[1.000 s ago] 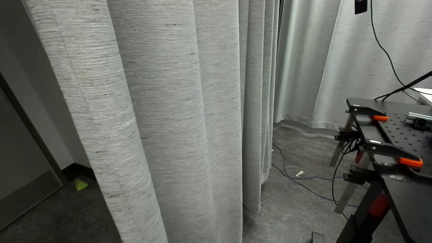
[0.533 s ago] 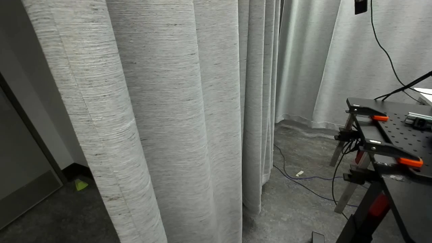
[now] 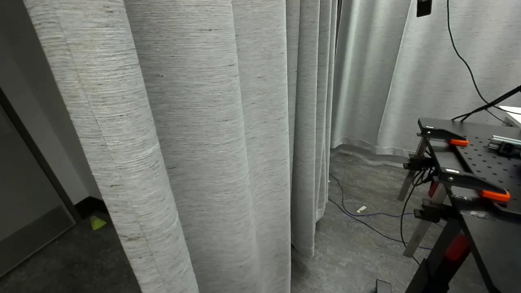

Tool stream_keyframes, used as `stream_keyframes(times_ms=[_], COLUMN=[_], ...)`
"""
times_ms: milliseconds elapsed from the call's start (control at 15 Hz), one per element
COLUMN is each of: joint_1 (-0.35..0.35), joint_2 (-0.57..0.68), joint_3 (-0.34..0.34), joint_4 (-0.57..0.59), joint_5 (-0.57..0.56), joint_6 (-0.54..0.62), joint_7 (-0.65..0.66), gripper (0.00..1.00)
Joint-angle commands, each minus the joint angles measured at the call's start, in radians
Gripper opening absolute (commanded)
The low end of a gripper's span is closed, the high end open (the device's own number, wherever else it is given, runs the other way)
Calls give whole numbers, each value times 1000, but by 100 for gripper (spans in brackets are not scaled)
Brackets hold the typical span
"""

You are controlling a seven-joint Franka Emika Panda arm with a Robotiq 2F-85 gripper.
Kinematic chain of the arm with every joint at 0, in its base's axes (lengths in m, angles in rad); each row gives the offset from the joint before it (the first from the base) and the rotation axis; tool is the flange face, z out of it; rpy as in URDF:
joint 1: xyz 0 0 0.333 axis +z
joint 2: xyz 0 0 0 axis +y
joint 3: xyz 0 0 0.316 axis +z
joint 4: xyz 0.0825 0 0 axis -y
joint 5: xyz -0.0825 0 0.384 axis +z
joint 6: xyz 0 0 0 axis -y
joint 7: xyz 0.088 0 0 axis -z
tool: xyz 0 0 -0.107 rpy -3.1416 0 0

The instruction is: Move the curtain to the right

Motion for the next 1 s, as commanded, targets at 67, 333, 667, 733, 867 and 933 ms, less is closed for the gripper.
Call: stream_keyframes(times_ms=[67, 333, 667, 733, 867, 933], joint_1=[58, 128, 217, 232, 262, 277], joint_2=[-13, -3, 40, 50, 74, 91], joint_3=[60, 131, 209, 219, 234, 238], joint_4=[-17, -16, 5, 9, 19, 30], joint_5=[-38, -43, -48, -50, -52, -47], joint_6=[93, 153, 203, 214, 241, 250], joint_7=[19, 10, -12, -20, -41, -55], gripper=[100, 100, 100, 100, 100, 100])
